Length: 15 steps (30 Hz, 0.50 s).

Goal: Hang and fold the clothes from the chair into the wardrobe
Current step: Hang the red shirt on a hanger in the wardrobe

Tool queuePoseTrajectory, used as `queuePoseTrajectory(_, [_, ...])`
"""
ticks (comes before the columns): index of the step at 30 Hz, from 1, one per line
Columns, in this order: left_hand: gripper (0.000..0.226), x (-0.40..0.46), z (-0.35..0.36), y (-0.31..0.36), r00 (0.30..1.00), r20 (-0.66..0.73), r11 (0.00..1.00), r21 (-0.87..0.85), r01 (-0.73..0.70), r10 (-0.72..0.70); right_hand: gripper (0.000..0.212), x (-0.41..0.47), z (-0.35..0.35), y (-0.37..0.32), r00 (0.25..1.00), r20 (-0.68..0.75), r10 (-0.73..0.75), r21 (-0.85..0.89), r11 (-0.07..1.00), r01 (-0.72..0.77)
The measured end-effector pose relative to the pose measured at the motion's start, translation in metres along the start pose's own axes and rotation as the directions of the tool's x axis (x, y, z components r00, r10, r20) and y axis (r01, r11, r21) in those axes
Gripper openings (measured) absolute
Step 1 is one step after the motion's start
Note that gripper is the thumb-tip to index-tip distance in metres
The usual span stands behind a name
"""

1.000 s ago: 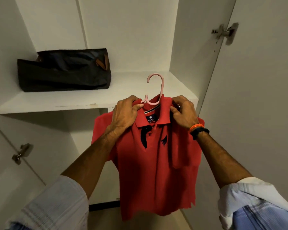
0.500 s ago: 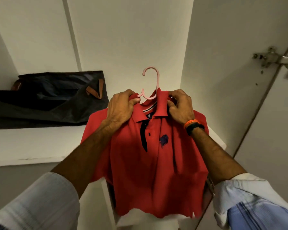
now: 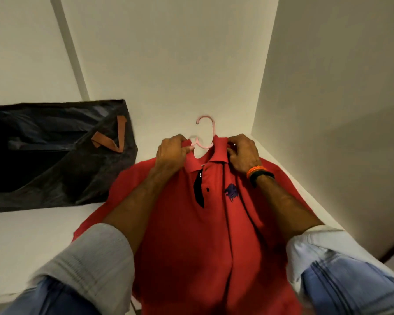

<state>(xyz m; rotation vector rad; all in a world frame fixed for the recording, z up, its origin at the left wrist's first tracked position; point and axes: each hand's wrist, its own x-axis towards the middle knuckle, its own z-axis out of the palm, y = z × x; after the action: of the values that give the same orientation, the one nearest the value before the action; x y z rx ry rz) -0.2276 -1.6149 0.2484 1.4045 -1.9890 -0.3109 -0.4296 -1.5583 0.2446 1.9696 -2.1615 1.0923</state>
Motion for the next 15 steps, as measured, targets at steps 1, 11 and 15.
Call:
queuePoseTrajectory(1, [0.037,-0.001,0.012,-0.009,0.999,0.035,1.000,0.000,0.008,-0.008,0.029,-0.003,0.009,0.007,0.999,0.036,0.026,-0.023,0.999,-0.025])
queuePoseTrajectory(11, [0.030,-0.015,0.046,-0.037,0.991,-0.088,0.995,0.021,-0.102,0.103,0.040,-0.026,0.039,0.023,0.993,-0.115,-0.020,0.036,0.999,0.024])
queuePoseTrajectory(15, [0.016,-0.023,0.034,-0.029,0.967,-0.007,0.963,-0.081,-0.256,0.256,0.035,-0.035,0.036,0.010,0.940,-0.087,-0.330,0.096,0.936,0.338])
